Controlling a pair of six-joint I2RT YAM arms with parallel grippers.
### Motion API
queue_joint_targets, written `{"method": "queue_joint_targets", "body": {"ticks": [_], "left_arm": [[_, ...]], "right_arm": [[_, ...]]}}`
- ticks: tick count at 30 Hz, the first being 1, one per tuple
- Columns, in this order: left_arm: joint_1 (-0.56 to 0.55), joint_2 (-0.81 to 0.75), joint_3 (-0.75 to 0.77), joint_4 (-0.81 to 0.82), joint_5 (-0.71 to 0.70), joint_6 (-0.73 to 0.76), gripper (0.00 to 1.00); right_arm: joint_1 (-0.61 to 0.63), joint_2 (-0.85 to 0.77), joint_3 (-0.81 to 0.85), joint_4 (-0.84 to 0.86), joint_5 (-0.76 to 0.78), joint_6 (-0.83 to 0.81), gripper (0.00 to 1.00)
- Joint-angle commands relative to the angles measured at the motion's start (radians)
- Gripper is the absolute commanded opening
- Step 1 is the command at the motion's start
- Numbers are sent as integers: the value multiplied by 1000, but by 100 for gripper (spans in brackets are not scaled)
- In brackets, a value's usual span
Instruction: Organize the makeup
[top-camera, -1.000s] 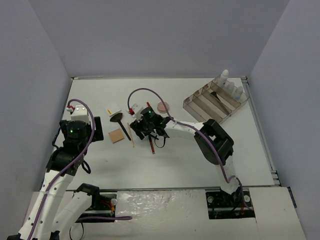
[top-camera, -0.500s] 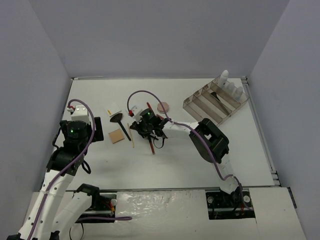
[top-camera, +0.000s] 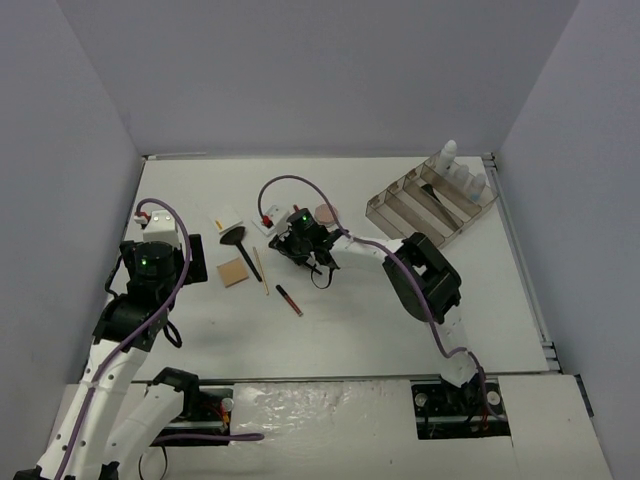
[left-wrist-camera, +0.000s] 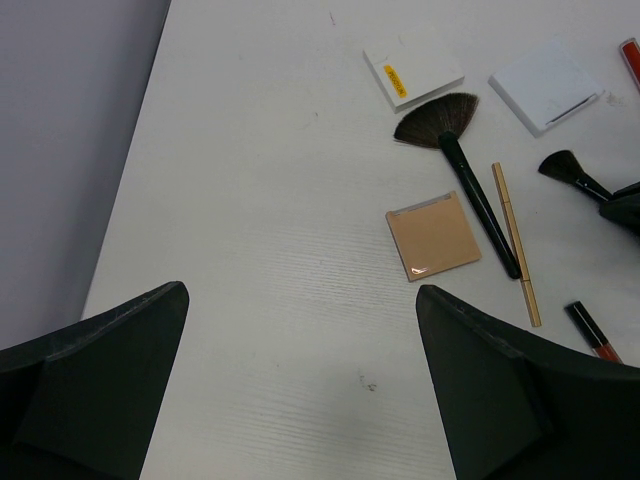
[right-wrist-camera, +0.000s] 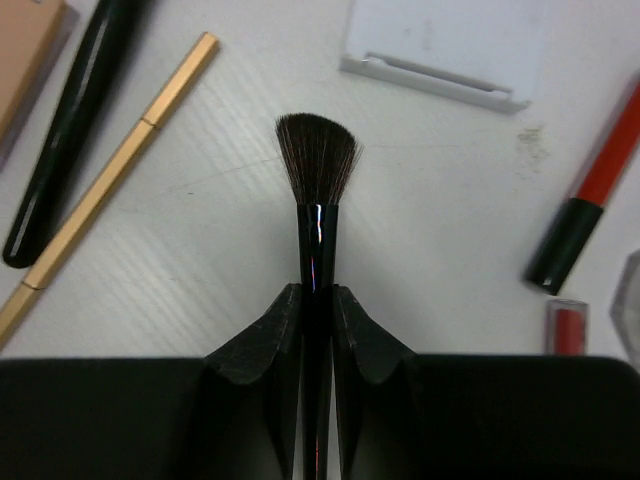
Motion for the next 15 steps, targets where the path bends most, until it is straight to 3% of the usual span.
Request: {"method": "queue_joint_targets", "body": {"ticks": [1, 7, 10, 15], "left_arm": [[8, 8, 20, 49, -18, -6, 97], [8, 10, 20, 49, -2, -12, 97], [8, 17, 24, 45, 15, -20, 97], [8, 26, 28, 44, 25, -28, 97]], "right_arm": [[-77, -145, 68, -6, -16, -135, 0], [-256, -314, 41, -82, 15, -276, 0], [-444, -384, 21, -89, -15, -310, 0], [-651, -404, 39, -79, -52, -382, 0]]}}
